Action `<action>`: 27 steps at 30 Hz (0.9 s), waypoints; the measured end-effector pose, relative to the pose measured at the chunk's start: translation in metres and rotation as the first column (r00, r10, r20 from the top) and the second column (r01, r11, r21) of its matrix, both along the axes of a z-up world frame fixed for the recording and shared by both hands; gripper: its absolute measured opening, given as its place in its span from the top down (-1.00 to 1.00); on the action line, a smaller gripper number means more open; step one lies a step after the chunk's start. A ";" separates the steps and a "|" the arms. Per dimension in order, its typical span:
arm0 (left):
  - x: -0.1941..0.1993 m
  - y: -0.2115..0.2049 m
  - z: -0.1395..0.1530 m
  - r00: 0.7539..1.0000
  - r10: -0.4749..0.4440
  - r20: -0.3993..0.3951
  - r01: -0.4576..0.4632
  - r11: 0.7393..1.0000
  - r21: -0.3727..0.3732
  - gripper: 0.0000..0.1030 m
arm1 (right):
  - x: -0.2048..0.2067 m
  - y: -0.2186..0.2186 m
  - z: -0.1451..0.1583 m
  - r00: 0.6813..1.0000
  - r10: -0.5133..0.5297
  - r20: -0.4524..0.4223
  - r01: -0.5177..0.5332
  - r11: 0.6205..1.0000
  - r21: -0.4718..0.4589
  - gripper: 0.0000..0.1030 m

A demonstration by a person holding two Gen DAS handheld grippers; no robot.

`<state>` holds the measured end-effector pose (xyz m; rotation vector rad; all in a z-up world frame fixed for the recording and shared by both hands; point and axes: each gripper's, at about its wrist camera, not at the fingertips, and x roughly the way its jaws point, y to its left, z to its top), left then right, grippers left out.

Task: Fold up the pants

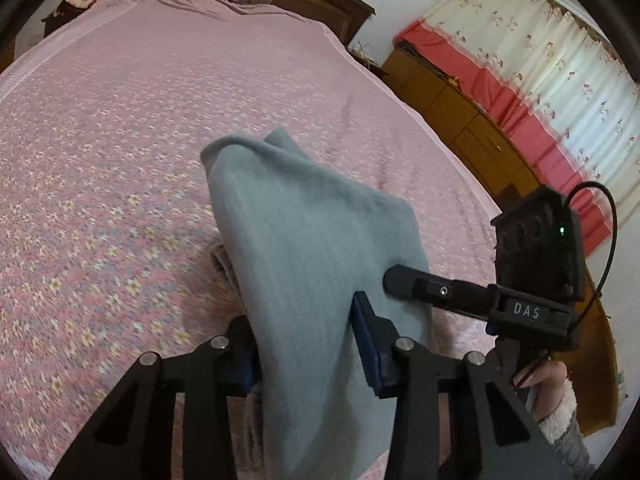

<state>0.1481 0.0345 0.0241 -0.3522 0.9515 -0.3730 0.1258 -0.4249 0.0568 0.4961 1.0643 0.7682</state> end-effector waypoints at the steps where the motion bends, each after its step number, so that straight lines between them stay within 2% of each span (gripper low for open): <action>1: 0.002 -0.005 0.000 1.000 -0.005 0.005 0.005 1.000 0.001 0.20 | 0.001 -0.002 -0.001 1.000 -0.002 -0.007 0.002 1.000 -0.001 0.37; 5: 0.010 -0.011 -0.008 0.999 0.005 -0.034 -0.006 1.000 -0.029 0.22 | 0.001 -0.012 -0.005 0.998 -0.004 -0.062 0.004 1.000 -0.007 0.39; 9: 0.010 -0.019 -0.004 0.999 -0.008 -0.040 0.008 1.000 -0.012 0.23 | -0.010 -0.025 0.004 0.997 0.004 -0.077 -0.004 1.000 0.003 0.39; 20: -0.033 -0.054 0.036 0.999 -0.028 -0.042 0.028 1.000 0.004 0.23 | -0.047 -0.062 0.026 0.990 0.023 -0.138 -0.022 1.000 0.009 0.39; 24: -0.048 -0.056 0.040 0.996 -0.032 -0.084 0.032 0.999 -0.002 0.23 | -0.046 -0.061 0.016 0.987 0.038 -0.157 -0.042 0.999 -0.021 0.39; 27: -0.041 -0.056 0.027 0.994 -0.037 -0.103 0.038 0.999 0.002 0.23 | -0.030 -0.052 -0.002 0.987 0.019 -0.159 -0.027 0.998 -0.049 0.39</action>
